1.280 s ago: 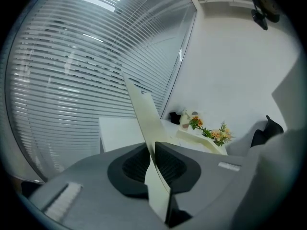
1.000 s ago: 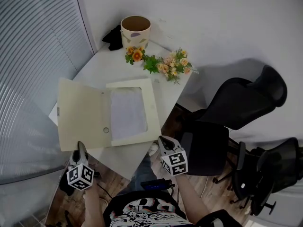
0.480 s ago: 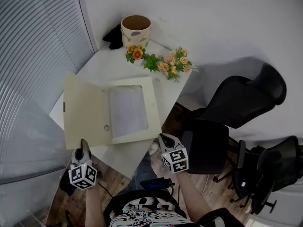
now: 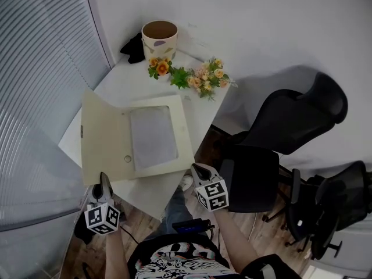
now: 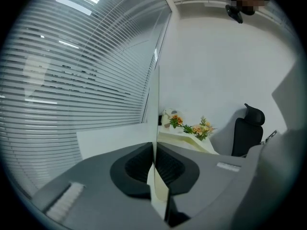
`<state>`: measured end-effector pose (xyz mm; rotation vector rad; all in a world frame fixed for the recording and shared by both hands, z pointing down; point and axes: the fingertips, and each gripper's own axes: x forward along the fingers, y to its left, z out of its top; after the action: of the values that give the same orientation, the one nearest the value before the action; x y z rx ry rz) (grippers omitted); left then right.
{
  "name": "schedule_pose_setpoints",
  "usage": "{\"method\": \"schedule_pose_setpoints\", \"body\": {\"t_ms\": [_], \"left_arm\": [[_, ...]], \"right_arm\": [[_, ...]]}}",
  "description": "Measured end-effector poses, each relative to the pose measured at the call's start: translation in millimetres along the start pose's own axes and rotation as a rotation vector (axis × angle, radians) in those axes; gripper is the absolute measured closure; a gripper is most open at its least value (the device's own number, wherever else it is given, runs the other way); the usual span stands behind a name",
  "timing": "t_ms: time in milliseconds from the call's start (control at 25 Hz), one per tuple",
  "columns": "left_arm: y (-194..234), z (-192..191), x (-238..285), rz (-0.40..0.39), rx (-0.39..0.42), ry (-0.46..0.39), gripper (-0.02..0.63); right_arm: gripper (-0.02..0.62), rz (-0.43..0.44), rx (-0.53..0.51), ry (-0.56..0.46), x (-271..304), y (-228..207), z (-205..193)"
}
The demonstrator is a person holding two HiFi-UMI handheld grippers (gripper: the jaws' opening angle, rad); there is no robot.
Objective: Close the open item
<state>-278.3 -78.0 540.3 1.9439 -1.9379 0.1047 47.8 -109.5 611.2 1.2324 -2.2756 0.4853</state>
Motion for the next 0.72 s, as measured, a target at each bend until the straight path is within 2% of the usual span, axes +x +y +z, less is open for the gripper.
{"method": "schedule_pose_setpoints", "body": {"t_ms": [400,720], "left_arm": [[-24.6,6.5,2.6,-0.066,0.083,-0.005,0.600],[-38.6,8.9,10.3,-0.097,0.091,-0.010,0.595]], "right_arm": [[0.592,0.005,0.012,-0.003,-0.3,0.3,-0.8],[0.594,0.008,0.012,0.000,0.5,0.7,0.7]]}}
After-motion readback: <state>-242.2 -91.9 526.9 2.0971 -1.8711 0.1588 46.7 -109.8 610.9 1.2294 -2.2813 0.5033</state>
